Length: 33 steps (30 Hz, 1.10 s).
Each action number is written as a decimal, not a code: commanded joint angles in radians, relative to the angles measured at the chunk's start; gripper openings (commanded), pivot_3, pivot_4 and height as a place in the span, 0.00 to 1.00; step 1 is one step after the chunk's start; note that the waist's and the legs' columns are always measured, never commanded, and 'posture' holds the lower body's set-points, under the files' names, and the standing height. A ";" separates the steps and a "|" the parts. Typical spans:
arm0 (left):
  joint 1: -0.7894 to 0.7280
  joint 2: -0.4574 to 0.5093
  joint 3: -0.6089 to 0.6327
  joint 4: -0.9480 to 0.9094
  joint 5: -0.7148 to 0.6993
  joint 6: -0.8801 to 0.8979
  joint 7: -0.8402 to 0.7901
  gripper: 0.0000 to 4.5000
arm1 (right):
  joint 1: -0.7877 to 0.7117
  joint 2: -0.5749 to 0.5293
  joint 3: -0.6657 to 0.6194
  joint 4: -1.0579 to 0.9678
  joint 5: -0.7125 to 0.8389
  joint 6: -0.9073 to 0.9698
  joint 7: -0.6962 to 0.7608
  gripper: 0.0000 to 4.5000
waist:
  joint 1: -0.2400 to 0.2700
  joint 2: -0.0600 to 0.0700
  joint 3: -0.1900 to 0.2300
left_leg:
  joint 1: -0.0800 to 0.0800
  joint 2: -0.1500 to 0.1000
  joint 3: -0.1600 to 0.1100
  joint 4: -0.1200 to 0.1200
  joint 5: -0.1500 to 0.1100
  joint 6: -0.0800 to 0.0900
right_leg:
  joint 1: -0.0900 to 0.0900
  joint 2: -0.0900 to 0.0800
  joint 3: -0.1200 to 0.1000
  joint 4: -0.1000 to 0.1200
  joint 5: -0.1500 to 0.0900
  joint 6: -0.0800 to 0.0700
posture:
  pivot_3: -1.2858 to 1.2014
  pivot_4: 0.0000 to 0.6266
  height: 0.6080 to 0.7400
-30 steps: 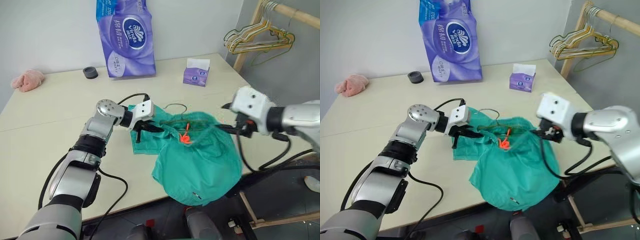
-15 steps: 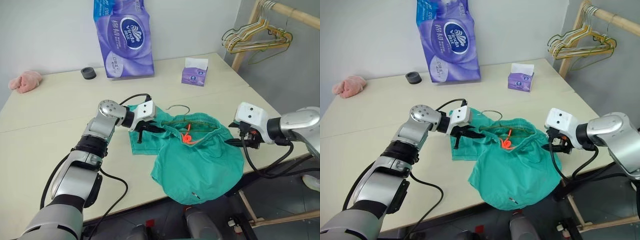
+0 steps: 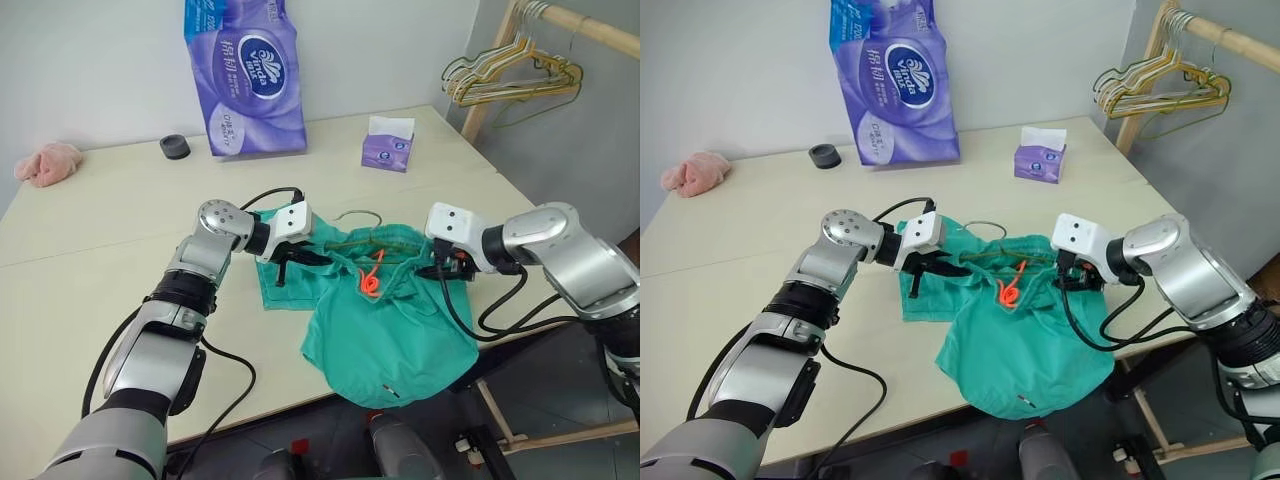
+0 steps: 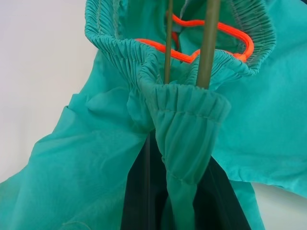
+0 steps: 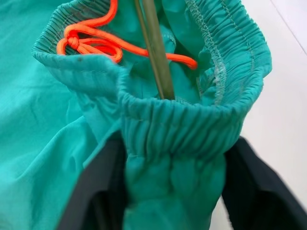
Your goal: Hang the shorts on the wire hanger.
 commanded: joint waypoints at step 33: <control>-0.180 0.094 0.144 0.355 -0.028 -0.161 0.160 0.36 | 0.059 -0.043 -0.134 -0.025 -0.040 -0.064 0.067 0.00 | -0.023 0.000 0.000 | -0.001 -0.002 -0.001 0.000 0.000 0.000 | -0.001 -0.002 -0.001 0.001 0.000 0.000 | 0.40 0.13 1.00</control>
